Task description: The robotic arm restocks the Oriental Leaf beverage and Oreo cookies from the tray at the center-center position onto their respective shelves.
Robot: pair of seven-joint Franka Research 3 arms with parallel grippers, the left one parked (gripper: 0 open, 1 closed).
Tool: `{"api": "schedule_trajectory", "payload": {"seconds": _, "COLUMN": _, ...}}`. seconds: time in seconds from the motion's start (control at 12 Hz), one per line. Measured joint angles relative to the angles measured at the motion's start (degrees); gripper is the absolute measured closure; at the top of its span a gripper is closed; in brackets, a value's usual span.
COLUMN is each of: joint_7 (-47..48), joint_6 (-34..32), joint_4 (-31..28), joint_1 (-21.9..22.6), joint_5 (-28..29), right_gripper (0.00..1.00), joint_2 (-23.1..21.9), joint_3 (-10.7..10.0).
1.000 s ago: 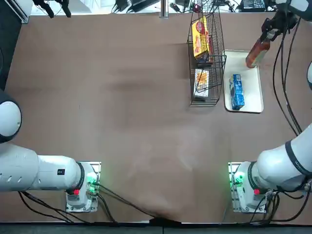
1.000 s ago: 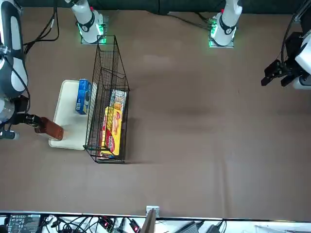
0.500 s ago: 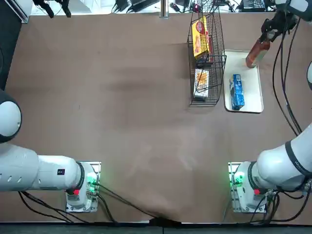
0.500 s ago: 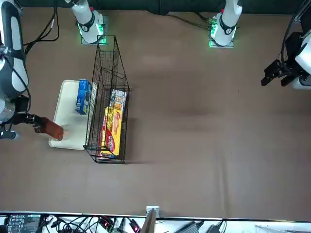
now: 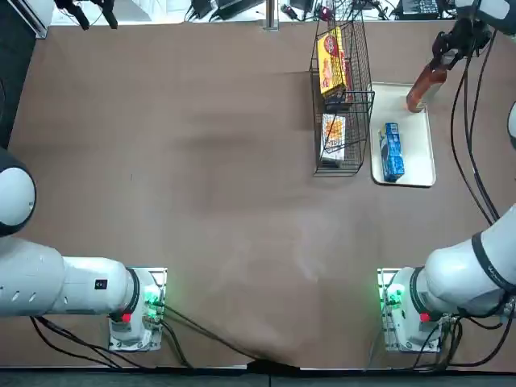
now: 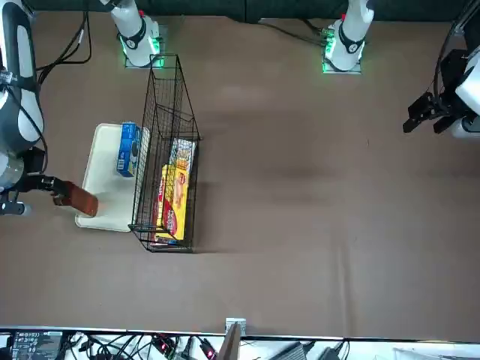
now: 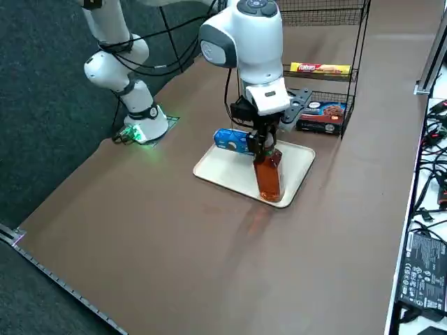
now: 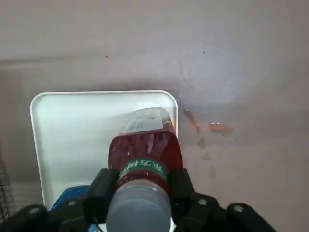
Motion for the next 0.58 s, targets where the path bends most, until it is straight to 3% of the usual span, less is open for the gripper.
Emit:
{"api": "schedule_trajectory", "payload": {"seconds": 0.08, "joint_7": 0.04, "joint_6": -0.02, "joint_4": -0.02, "joint_1": 0.04, "joint_5": -0.01, "right_gripper": 0.42, "joint_2": -0.09, "joint_3": 0.0}}
{"api": "schedule_trajectory", "payload": {"seconds": 0.58, "joint_7": 0.05, "joint_6": -0.12, "joint_4": -0.03, "joint_1": 0.08, "joint_5": -0.01, "right_gripper": 0.42, "joint_2": -0.15, "joint_3": 0.0}}
